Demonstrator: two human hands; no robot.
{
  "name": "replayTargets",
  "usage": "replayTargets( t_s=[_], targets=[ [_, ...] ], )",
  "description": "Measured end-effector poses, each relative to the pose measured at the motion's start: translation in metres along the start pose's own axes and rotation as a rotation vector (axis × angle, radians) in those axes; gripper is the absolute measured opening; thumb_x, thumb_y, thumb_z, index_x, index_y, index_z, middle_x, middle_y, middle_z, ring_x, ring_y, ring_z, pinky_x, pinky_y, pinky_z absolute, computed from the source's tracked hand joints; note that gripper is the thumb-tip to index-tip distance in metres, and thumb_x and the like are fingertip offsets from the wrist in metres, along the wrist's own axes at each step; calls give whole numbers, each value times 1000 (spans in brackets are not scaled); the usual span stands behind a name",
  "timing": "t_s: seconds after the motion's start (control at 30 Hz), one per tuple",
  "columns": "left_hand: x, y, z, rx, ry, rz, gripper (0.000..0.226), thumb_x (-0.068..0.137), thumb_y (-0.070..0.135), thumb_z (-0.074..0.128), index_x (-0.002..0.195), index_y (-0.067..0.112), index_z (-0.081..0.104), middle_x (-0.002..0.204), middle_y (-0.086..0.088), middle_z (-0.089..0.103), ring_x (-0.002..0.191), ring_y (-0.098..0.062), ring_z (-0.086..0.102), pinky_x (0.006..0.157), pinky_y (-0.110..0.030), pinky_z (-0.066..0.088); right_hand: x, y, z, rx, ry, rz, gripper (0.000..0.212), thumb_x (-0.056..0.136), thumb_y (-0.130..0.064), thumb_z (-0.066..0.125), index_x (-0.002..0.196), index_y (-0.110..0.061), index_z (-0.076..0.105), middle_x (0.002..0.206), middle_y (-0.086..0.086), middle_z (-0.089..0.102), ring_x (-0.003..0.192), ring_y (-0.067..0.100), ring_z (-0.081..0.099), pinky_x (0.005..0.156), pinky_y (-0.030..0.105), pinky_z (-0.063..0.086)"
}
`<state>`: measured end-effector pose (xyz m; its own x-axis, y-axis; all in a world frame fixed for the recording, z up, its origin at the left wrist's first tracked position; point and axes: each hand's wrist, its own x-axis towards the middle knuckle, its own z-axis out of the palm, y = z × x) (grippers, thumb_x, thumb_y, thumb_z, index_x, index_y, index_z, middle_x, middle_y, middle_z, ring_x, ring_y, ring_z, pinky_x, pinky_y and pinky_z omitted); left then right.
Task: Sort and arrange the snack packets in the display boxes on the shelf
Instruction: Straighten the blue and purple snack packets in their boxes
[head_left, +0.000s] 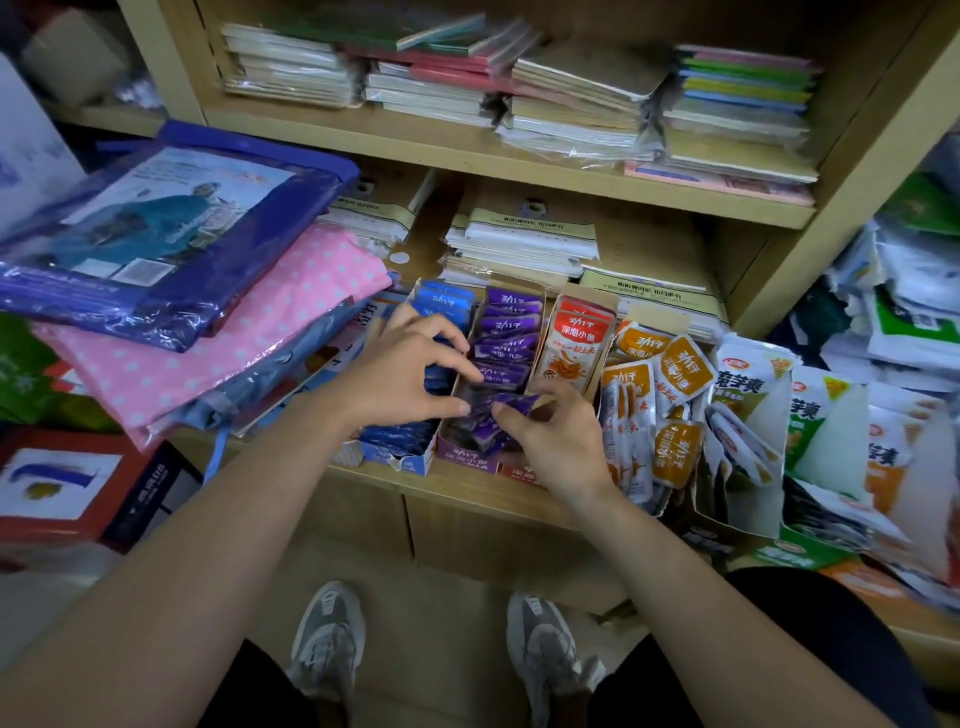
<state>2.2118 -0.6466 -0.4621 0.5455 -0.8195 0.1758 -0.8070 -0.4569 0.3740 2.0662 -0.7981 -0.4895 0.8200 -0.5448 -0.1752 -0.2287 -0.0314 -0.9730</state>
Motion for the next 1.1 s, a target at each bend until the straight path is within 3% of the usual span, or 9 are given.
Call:
replayTargets(
  t_s=[0.13, 0.27, 0.37, 0.47, 0.57, 0.73, 0.9, 1.0, 1.1],
  targets=[
    [1, 3, 7, 53, 61, 5, 53, 63, 69, 80, 111, 50, 70, 120, 25, 48, 111, -9, 29, 92, -36, 23, -2, 2, 0, 101, 11, 11, 38, 84, -23, 80, 115, -17, 59, 110, 9, 68, 87, 20, 75, 61, 35, 62],
    [3, 4, 11, 95, 92, 15, 59, 60, 74, 77, 112, 49, 70, 117, 25, 49, 108, -8, 28, 87, -35, 25, -2, 6, 4, -240, 187, -127, 52, 76, -37, 85, 119, -22, 58, 106, -6, 66, 92, 7, 65, 72, 19, 56],
    [3, 5, 10, 87, 74, 33, 64, 58, 77, 76, 115, 49, 68, 117, 25, 50, 107, -8, 30, 88, -36, 27, 0, 3, 7, -269, 241, -128, 52, 78, -29, 84, 124, -21, 60, 99, -11, 63, 86, 2, 62, 77, 23, 57],
    [3, 3, 9, 34, 69, 39, 53, 68, 69, 76, 116, 48, 68, 116, 26, 54, 104, -9, 34, 91, -39, 30, 1, 0, 6, -236, 272, -111, 49, 80, -21, 83, 124, -19, 62, 86, -21, 57, 80, 1, 61, 79, 35, 61],
    [3, -2, 8, -43, 136, 35, 35, 86, 43, 75, 120, 41, 69, 120, 21, 61, 104, -8, 34, 96, -44, 35, -1, -4, -1, -270, 266, -166, 45, 83, -17, 81, 125, -16, 65, 95, -14, 65, 82, 2, 63, 74, 32, 62],
    [11, -5, 9, -123, 217, -1, 26, 97, 28, 64, 123, 28, 71, 122, 13, 68, 105, -8, 37, 92, -31, 33, -2, -22, -20, -511, 114, -439, 35, 91, -12, 72, 125, -19, 68, 116, -6, 71, 99, 3, 67, 75, 25, 62],
    [18, -6, 0, -238, 123, -86, 36, 95, 13, 59, 124, 32, 69, 123, 14, 65, 105, -13, 40, 103, -38, 35, 19, -44, -32, -739, -60, -629, 36, 93, -12, 70, 129, -16, 67, 123, 4, 68, 111, 4, 57, 83, 31, 61],
    [15, -6, -9, -308, -3, -130, 49, 76, 31, 53, 124, 38, 67, 124, 21, 60, 113, -14, 37, 107, -41, 30, 36, -50, -34, -809, -129, -708, 36, 92, -14, 71, 127, -19, 68, 119, 5, 69, 110, 11, 60, 83, 37, 61],
    [10, -7, -6, -263, 9, -95, 45, 79, 46, 75, 123, 39, 66, 121, 22, 59, 115, -9, 35, 99, -34, 30, 46, -42, -32, -818, -179, -701, 36, 93, -18, 70, 128, -23, 67, 119, 3, 65, 112, 12, 59, 83, 39, 60]
  ],
)
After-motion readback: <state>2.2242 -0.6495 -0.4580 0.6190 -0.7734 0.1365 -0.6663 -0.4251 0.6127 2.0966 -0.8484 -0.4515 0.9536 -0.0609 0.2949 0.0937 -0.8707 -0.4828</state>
